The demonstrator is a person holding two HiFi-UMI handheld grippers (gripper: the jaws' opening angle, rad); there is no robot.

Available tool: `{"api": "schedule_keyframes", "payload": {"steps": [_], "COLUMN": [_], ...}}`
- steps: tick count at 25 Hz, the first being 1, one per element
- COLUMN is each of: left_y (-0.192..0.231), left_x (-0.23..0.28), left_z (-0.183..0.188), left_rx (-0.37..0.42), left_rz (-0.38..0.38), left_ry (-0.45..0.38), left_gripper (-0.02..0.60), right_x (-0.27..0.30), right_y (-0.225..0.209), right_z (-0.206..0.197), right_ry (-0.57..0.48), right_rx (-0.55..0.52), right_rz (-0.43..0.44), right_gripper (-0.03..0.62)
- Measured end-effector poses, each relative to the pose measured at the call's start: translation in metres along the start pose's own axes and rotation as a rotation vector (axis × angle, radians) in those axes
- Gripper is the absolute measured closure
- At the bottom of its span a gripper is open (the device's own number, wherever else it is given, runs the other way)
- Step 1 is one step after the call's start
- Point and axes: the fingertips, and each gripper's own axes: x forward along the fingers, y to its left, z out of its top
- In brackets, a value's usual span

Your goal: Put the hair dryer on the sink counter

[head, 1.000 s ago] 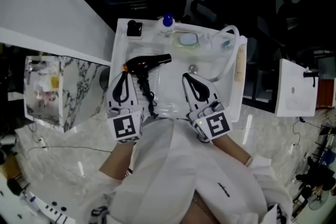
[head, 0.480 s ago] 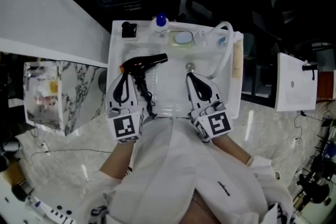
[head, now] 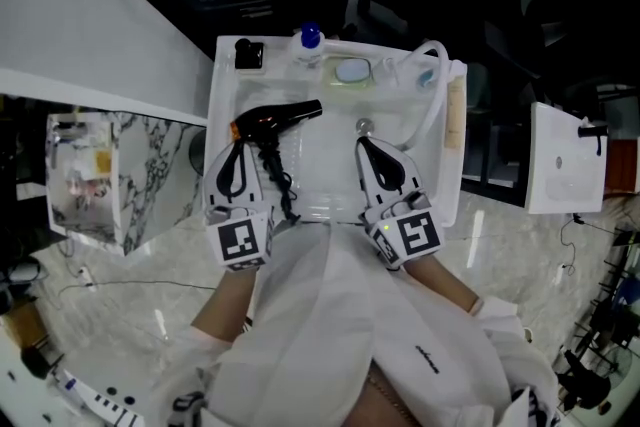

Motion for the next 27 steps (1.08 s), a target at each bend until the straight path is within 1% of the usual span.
{"api": "schedule_keyframes", "payload": {"steps": [3,7,12,20,27], "left_y": [0.004,0.004,0.0,-0.006,-0.001], "left_x": [-0.002,-0.003,-0.004,-0.004,-0.005], "left_z": [-0.007,-0.009,-0.003,-0.004,-0.004], "left_rx": [-0.004,0.003,0.002,0.012,0.027], "left_rz": [0.019,0.016,0.011,-0.004,0.025], "left_ry": [0.025,0.03,0.019,0.013,0.022], "left_gripper": [0.543,0.543,0.543,0.543,0.542], "right_x": [0.002,0.003,0.003,0.004,0.003], "right_y": [0.003,0.005,0.005,0.005,0.003], "right_z": [0.0,0.0,-0.001,-0.003,-0.003], "right_ry": [0.004,0.008,0.008,0.018,0.02], "right_rx": [-0.01,-0.042,-0.004,-0.008,-0.007], "right_rz": [0.01,0.013,0.024,0.03,0.029], "right_gripper": [0.577,0.577,0.577,0.577,0.577]}}
